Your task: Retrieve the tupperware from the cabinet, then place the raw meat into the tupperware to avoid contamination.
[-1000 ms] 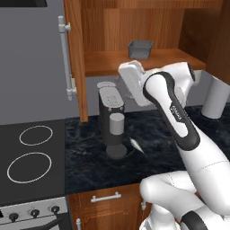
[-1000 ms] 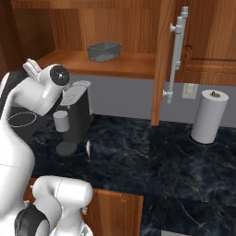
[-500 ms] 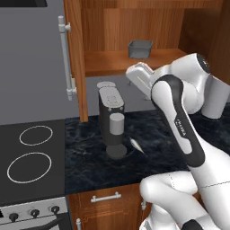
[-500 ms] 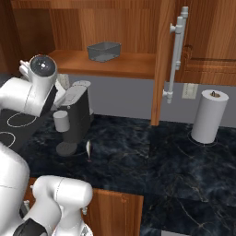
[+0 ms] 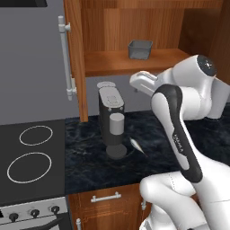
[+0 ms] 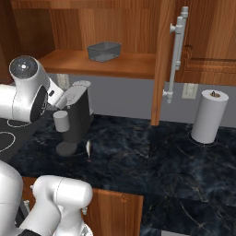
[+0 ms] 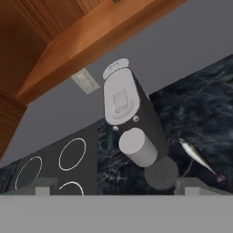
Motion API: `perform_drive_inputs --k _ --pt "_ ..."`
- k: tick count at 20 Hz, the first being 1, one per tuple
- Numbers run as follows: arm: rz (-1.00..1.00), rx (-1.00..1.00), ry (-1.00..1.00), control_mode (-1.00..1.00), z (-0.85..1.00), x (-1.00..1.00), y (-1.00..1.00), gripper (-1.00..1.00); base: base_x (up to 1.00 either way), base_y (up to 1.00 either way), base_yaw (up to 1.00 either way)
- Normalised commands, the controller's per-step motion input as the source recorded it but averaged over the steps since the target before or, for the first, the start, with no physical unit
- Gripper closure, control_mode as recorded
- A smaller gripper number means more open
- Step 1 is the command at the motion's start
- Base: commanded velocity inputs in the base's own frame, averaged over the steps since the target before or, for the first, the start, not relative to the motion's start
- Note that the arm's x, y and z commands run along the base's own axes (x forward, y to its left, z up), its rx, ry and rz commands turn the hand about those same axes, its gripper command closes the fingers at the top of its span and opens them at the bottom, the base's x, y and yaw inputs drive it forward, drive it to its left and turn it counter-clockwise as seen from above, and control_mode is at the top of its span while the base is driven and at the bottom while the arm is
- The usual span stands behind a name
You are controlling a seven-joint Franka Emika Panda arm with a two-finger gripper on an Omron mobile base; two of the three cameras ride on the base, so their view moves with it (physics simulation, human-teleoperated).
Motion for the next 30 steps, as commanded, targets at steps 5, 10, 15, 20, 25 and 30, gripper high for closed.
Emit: perform_drive_inputs --k 5,10,15,20,25,30 --pt "-0.02 -0.13 0.0 -1.0 0.01 -0.05 -0.02 -1.0 0.0 0.0 0.0" --pt "-0.03 -0.05 0.0 -1.0 0.0 0.0 0.0 -1.0 0.0 0.0 0.0" --pt "0.0 -0.11 -0.01 -1.0 -0.07 0.0 0.07 -1.0 0.0 0.0 0.0" --pt "0.0 -0.09 -0.21 -1.0 -0.08 -0.14 0.0 -1.0 0.0 0.0 0.0" --pt "0.0 -0.01 -0.2 -1.0 0.17 -0.05 -0.01 -1.0 0.0 0.0 0.0" --pt "0.0 0.0 -0.13 -1.0 0.37 0.0 -0.08 -1.0 0.0 0.0 0.0"
